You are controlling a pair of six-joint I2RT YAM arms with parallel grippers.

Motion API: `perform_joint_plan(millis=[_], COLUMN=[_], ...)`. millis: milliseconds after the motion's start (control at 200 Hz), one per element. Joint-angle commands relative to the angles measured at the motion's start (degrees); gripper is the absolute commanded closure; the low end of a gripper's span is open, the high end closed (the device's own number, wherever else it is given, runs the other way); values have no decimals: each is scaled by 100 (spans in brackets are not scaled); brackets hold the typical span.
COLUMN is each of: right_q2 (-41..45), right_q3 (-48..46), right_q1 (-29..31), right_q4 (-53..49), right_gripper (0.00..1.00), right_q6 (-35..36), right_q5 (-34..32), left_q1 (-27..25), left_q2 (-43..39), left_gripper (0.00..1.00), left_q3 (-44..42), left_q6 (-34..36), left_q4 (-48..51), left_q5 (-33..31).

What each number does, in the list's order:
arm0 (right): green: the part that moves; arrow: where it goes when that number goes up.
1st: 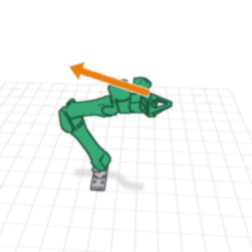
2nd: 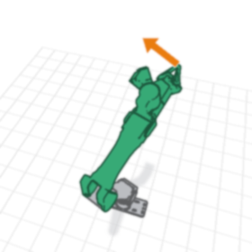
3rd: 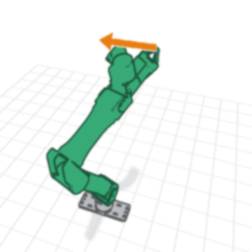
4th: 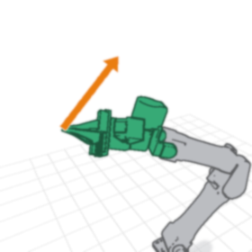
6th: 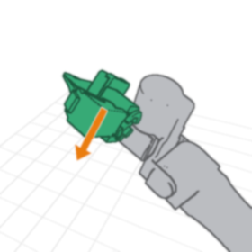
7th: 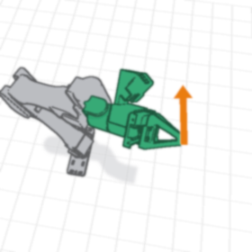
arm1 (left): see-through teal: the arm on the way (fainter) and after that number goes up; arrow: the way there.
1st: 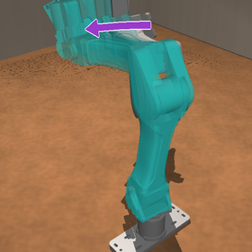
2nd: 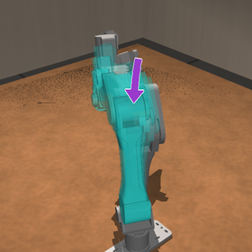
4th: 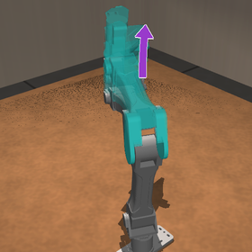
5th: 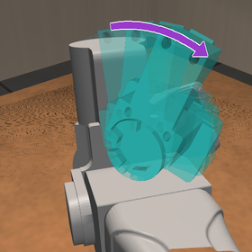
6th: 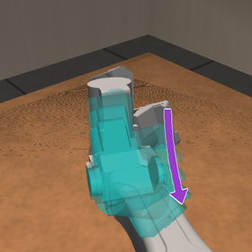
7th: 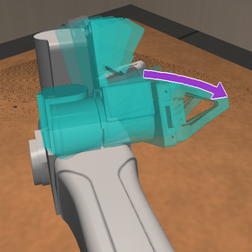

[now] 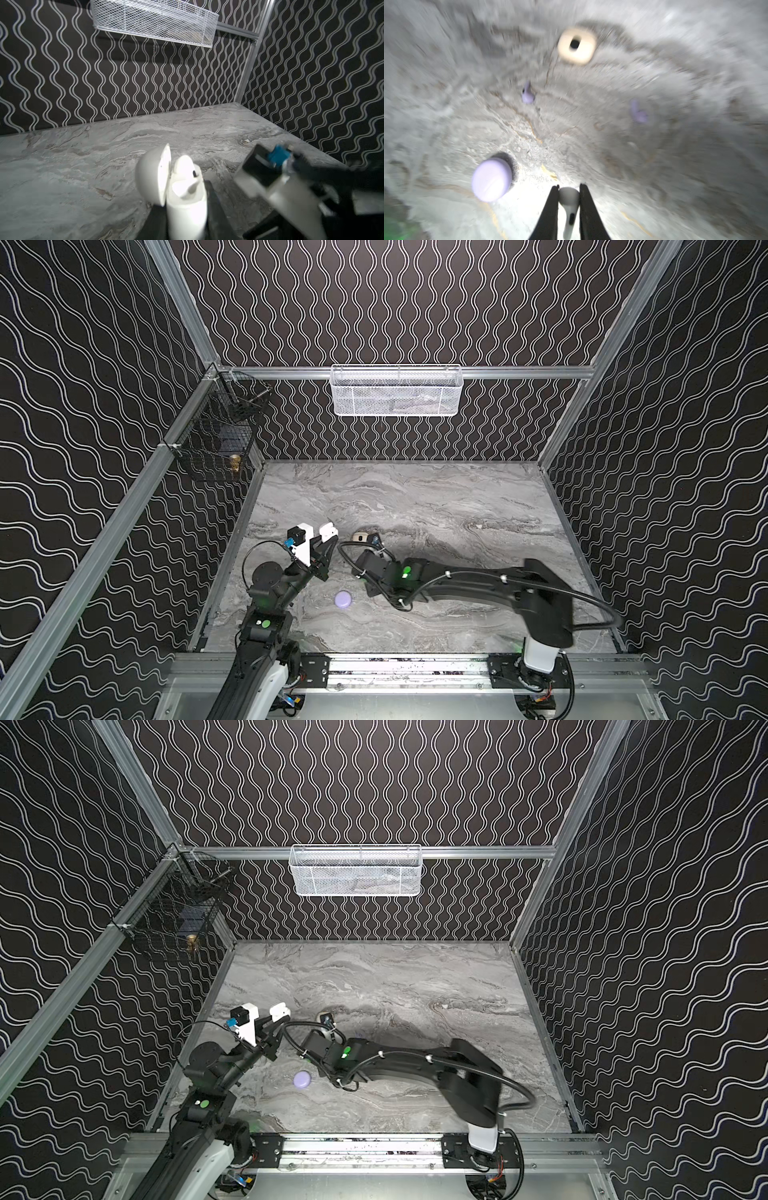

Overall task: Insert the wireless bluetooth earbuds into the charging case
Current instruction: 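Lift the second white earbud toward the case in the left gripper, then carry the white earbud over the open case and lower it toward the slot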

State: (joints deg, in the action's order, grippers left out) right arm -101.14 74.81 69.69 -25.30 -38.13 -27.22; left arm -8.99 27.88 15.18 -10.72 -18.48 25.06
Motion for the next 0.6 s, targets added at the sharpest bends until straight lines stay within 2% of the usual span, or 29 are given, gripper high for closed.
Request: perform_joint_plan(millis=[0, 165, 320, 510, 596], right_q2=[616, 1657, 2365, 2397, 2262], right_q3=[-195, -311, -467, -214, -104], right_q1=[1, 52, 329, 1018, 1147], right_q4=[63, 245, 1257, 2476, 2858], right_gripper=[86, 86, 87, 86, 86], right_q6=[-122, 47, 640, 1643, 1941], right_q5=[-714, -1233, -1511, -2020, -1950], left_q1=[1, 0, -6, -6, -6], left_q2=[15, 68, 4, -157, -160], left_gripper=[100, 100, 100, 100, 100], left_q3=[-89, -245, -424, -522, -607], left_q6=[-139, -357, -579, -645, -705], left_q4=[-944, -1780, -2468, -2686, -2938], left_q5=[714, 1354, 1802, 2037, 2132])
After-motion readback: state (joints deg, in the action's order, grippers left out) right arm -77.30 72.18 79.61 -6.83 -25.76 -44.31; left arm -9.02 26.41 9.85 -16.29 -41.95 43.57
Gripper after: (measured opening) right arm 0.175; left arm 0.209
